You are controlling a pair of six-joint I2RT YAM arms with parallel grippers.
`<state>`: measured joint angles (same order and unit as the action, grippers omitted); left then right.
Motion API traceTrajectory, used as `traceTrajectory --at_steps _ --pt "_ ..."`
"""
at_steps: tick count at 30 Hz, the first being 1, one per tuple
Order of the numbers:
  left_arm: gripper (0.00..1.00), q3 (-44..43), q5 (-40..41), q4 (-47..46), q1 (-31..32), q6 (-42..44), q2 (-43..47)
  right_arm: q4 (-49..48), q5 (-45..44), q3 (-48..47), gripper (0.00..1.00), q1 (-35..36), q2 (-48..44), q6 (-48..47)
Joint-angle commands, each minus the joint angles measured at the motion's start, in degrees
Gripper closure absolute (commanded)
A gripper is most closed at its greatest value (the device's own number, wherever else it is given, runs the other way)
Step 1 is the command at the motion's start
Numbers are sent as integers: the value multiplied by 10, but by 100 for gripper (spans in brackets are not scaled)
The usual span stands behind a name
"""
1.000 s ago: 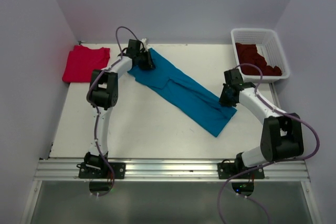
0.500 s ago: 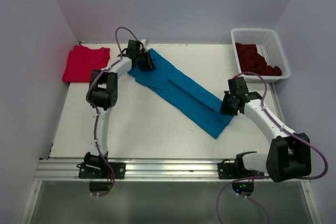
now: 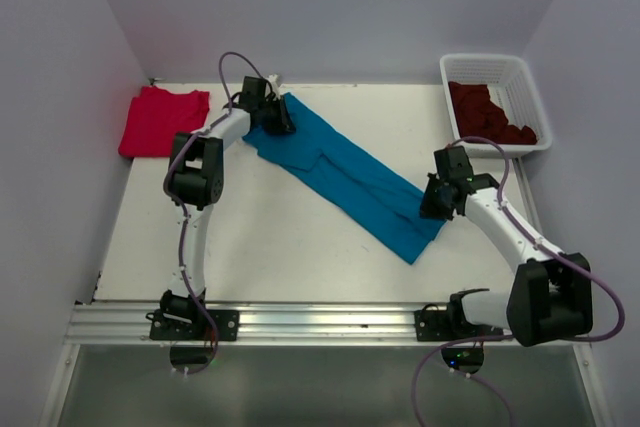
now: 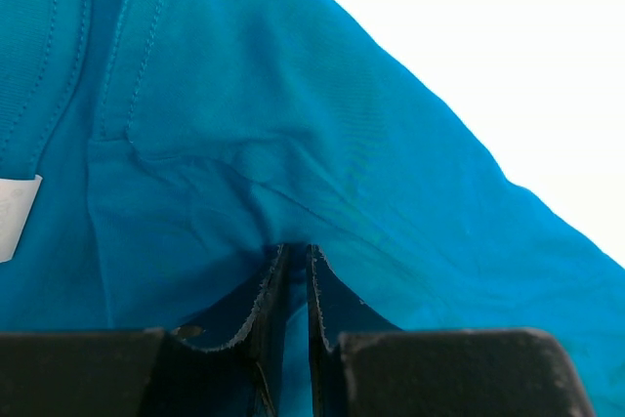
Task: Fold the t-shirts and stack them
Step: Fold the tshirt
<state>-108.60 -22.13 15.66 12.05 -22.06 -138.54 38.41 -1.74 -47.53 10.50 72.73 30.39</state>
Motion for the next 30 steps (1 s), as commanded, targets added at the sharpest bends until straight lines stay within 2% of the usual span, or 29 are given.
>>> traceTrajectory --at_steps 1,6,12,17,19,23,30 --pt "83 17 7 56 -5 -2 0 -32 -37 -22 100 2 17 11" --pt "84 22 6 57 -5 -5 -1 -89 -27 -12 100 3 114 25" --pt "85 15 4 58 -5 -7 -6 -128 -21 31 100 15 147 29" --pt "85 -15 -4 66 -5 -12 -26 -126 -4 78 100 50 120 33" --pt "85 -38 -11 75 -5 -19 -46 -116 30 100 100 65 109 34" --pt "85 -111 -46 87 -5 -38 -92 -96 62 136 100 124 61 57" --pt "80 -174 -122 55 -7 -86 -168 -41 92 168 100 237 -27 113"
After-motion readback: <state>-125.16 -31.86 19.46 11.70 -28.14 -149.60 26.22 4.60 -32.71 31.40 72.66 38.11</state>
